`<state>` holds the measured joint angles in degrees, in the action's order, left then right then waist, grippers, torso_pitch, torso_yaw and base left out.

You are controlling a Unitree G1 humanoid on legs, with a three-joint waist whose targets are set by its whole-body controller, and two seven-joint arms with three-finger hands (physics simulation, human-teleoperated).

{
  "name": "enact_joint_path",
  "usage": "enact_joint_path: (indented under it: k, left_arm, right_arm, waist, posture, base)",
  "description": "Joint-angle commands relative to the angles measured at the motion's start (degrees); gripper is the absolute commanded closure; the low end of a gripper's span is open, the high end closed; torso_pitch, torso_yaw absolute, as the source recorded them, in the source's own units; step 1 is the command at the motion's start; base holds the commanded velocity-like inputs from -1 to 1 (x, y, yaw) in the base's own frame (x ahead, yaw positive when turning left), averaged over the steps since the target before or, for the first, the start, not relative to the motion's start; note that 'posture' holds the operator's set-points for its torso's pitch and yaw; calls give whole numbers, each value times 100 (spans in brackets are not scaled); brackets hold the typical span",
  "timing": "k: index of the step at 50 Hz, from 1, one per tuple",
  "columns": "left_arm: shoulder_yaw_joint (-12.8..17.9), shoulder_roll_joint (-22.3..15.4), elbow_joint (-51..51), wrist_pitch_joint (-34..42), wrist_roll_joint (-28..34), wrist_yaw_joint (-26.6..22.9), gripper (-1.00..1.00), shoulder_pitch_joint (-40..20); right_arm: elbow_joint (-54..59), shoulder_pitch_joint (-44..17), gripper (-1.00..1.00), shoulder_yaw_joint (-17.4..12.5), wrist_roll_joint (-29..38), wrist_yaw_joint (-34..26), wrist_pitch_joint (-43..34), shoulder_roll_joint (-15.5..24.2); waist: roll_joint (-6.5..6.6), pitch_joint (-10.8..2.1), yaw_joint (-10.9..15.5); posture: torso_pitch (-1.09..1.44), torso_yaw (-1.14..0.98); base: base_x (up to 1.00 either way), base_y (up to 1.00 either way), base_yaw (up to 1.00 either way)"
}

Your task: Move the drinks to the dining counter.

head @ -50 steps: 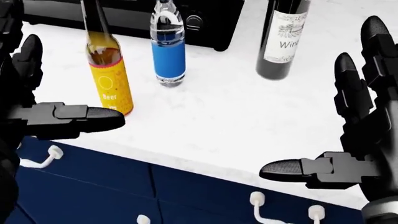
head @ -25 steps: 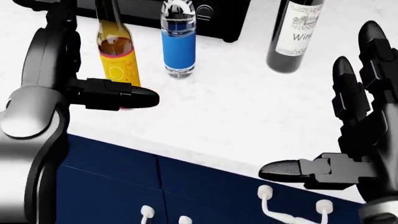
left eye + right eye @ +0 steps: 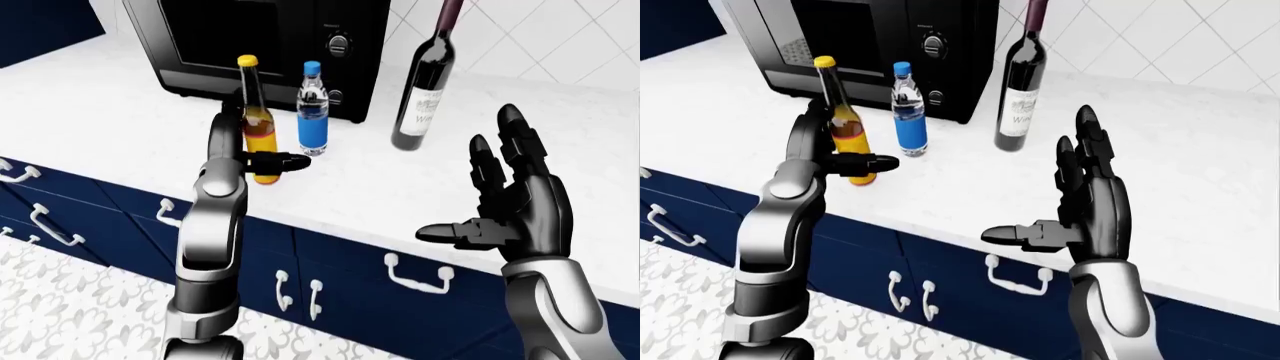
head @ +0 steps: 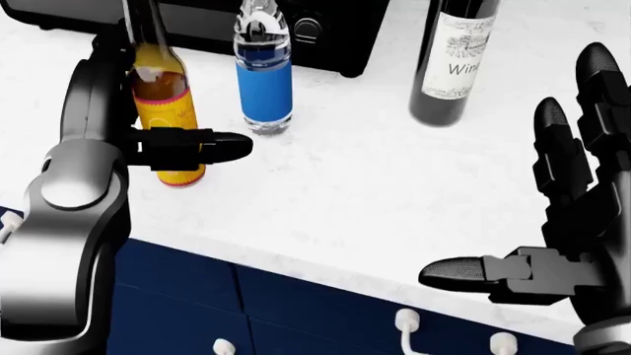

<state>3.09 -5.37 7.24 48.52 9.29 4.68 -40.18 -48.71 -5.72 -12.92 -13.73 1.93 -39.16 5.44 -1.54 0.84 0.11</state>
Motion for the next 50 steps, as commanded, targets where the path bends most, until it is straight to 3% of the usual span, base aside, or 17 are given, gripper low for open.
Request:
enact_joint_path:
  k: [1,3,7,14,23,31,35,41,46,50]
  left_arm:
    - [1,-46,280,-140,-2,18,-25,-181]
    - [-4,-55,323,-105,-9,18,-1,-182]
    - [-15,-69,312,-123,-2,16,15,-161]
    - [-60,-72,450,-79,64,-31,100,-100]
    - [-59,-74,1237,230,165,-341,100,258]
    - [125,-254,2692,1215,-4,-746,100,486]
    - [142,-353,3071,1503,-23,-834,100,492]
    - [71,-406,3521,1824,61,-959,100,545]
    - [97,-468,3684,1911,153,-1021,100,542]
    - [78,-407,3658,1803,203,-1018,100,582]
  right_arm:
    - [-202,-92,-100,-7,-2,-2,165,26]
    - [-135,-62,-100,4,20,-28,251,13]
    - [-82,-15,-100,13,44,-54,334,-5]
    - [-72,-9,-100,7,49,-64,341,-10]
    - [-277,-228,-100,-82,-53,20,-27,76]
    - [-577,-1265,-100,-464,-714,543,-1263,473]
    - [-96,-1907,-100,-589,-1222,925,-1622,701]
    - [1199,-2698,-100,-337,-1133,1328,-1366,1110]
    - [2446,-3223,-100,-20,-648,1517,-760,1151]
    - [2843,-3532,-100,75,-289,1652,-746,1227]
  waist:
    - [-4,-130,-1]
    - [0,-119,-9]
    - [9,-106,-21]
    - [37,-93,-46]
    - [55,-89,-76]
    - [55,-60,-76]
    - [41,-28,-65]
    - [31,-22,-42]
    - [34,-23,-22]
    - [13,-29,18]
  posture:
    - [0,0]
    - [0,0]
    - [0,0]
    - [0,0]
    - [0,0]
    - [0,0]
    - [0,0]
    - [0,0]
    - [0,0]
    - [0,0]
  base:
    - [0,0,0]
    - [0,0,0]
    - [0,0,0]
    - [0,0,0]
    - [0,0,0]
    - [0,0,0]
    - [0,0,0]
    - [0,0,0]
    - [0,0,0]
    - [0,0,0]
